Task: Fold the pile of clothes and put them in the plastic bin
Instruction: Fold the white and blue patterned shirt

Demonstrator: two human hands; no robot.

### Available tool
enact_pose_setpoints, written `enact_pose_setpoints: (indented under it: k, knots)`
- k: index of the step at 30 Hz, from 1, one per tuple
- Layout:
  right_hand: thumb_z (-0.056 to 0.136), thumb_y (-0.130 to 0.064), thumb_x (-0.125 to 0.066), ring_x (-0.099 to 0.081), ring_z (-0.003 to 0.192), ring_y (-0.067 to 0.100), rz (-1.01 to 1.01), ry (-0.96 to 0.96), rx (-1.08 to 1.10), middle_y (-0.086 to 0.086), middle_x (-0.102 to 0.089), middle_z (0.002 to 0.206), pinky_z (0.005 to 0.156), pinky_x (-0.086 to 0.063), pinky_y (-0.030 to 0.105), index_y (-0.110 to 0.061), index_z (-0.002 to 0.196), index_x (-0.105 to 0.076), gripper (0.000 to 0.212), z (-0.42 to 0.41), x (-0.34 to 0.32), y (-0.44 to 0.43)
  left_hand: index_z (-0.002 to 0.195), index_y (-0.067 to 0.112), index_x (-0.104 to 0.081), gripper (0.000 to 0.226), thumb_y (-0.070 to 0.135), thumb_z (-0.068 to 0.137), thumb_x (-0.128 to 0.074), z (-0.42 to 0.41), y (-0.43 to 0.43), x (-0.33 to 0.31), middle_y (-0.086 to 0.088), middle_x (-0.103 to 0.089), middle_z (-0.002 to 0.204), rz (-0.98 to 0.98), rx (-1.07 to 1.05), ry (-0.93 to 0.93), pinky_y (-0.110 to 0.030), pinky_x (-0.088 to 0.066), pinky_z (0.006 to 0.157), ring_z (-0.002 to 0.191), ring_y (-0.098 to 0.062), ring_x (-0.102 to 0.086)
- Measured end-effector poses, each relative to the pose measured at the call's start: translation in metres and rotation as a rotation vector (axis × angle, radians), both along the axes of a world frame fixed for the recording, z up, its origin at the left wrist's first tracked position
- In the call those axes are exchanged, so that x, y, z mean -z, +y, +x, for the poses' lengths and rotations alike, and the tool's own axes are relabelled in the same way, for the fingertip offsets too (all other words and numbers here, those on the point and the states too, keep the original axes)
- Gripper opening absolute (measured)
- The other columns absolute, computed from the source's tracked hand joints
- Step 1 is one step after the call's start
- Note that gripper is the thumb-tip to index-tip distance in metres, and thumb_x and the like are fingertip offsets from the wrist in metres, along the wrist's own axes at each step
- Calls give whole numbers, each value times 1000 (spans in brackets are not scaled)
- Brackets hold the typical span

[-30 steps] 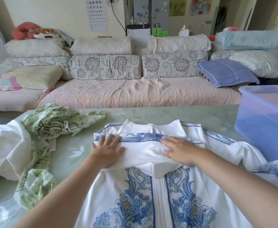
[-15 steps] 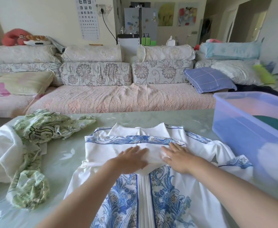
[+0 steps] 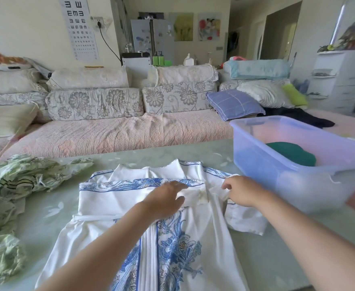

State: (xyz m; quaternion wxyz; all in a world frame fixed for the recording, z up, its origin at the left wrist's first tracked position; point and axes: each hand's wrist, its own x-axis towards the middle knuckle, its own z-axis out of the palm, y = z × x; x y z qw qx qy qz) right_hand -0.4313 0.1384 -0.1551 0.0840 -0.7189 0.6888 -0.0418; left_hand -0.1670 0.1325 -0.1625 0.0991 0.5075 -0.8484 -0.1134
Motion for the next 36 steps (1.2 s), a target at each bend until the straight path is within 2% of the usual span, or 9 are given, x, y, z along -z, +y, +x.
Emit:
enact_pose_setpoints:
  k: [5,8,11,14,18,22,25,32,36]
  knots:
    - [83,-20,-56,-60,102,21,173,198,-17,-4,-63,122,67,-41,25,-29,117,-64,36,-26,0,28,134,31,-56,40,23,95,-51,-71,19,8,6,-52,140,42,103,78,-25,-40,101,124,-16,-51]
    - [80,-17,-55,-63,94,24,177,229,16,2,-67,111,67,-42,26,-23,109,-66,32,-34,4,31,137,25,-53,43,28,93,-57,-110,26,12,-1,-51,141,113,150,57,-28,-39,103,125,-20,-50]
    - [83,-12,-51,-61,94,27,54,100,30,4,-66,107,68,-40,27,-20,103,-66,26,-36,1,29,146,19,-38,65,39,90,-63,-135,25,19,-6,-46,145,197,149,130,-32,-35,105,132,-24,-44]
    - [84,-5,-48,-58,98,29,-166,-166,-33,3,-60,97,72,-39,31,-24,91,-61,24,-34,-7,23,147,27,-33,86,54,75,-70,-144,20,17,1,-55,135,322,9,423,-34,-45,99,121,-21,-55]
    - [82,5,-51,-59,103,28,-412,-405,-146,5,-63,105,85,-42,30,-11,97,-67,28,-24,-8,6,101,10,-60,33,34,81,-67,-131,4,-1,-8,-65,90,208,-136,560,-36,-46,70,81,-22,-58]
    - [85,1,-58,-57,116,20,-418,-471,-150,3,-54,131,91,-36,18,-16,128,-58,46,-4,-5,-7,109,10,-63,39,32,78,-53,-84,-13,-27,-14,-69,103,132,-324,632,-40,-53,83,95,-31,-64]
    - [86,-2,-56,-35,143,19,-250,-354,-150,3,-24,159,109,-29,24,-20,151,-34,71,15,1,-15,113,16,-62,35,24,83,-47,-34,-26,-37,-14,-68,105,96,-475,716,-41,-54,83,97,-31,-63]
    - [91,-15,-50,-23,150,29,57,-98,-216,1,2,168,118,-28,37,-32,157,-17,76,78,17,-22,138,17,-41,50,3,91,-33,96,-49,-21,-18,-56,106,15,-840,490,-38,-47,69,92,-35,-57]
    - [95,-19,-49,-15,152,28,120,12,-254,6,-2,167,121,-22,39,-27,159,-13,74,108,21,-26,136,15,-39,49,5,87,-43,151,-48,-4,-20,-60,116,-18,-853,195,-39,-49,81,103,-37,-59]
